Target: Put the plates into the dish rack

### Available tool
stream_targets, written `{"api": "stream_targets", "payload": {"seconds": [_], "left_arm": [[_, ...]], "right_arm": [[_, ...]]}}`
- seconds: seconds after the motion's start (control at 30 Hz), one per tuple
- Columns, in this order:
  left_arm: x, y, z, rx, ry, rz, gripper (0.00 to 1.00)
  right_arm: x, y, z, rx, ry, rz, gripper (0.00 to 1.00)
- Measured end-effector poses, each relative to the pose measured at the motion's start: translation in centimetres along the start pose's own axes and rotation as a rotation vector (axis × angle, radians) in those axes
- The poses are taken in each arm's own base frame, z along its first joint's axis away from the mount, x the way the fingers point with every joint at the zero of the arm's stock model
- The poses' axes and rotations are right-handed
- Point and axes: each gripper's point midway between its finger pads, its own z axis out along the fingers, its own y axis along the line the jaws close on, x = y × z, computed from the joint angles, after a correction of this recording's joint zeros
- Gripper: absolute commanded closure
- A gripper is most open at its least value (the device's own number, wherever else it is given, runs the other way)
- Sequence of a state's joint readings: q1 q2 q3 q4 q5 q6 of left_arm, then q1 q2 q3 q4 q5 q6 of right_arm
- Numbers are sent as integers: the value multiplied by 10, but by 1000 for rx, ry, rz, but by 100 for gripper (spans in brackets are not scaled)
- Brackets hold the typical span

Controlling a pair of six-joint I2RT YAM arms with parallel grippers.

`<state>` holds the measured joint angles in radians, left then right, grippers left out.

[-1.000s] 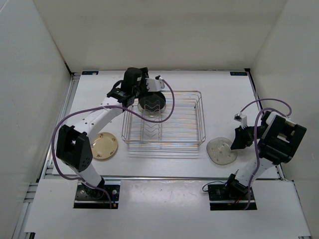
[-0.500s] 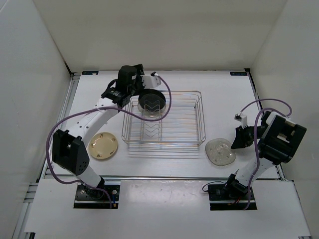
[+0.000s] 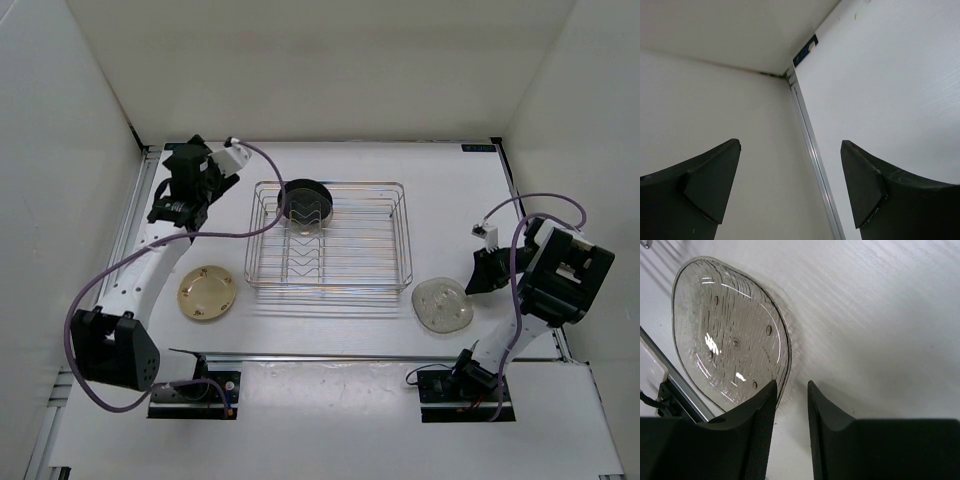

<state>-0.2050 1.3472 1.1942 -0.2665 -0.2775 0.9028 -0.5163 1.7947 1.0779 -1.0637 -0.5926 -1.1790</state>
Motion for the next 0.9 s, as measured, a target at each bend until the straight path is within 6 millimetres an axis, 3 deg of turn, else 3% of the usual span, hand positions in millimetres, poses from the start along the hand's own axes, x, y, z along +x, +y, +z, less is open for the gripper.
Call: {"api": "stream_targets", "payload": {"seconds": [0.27, 0.6, 0.9], "left_arm": [[48, -23, -12, 19, 99, -120, 7], [57, -4, -25, -42, 102, -227, 7], [59, -8, -25, -26, 112, -232, 7]], "right_arm": [[-14, -4, 1, 16, 26, -22, 62], [-17, -3, 9, 7, 67, -25, 61], [-13, -4, 9, 14, 87, -22, 60]]}}
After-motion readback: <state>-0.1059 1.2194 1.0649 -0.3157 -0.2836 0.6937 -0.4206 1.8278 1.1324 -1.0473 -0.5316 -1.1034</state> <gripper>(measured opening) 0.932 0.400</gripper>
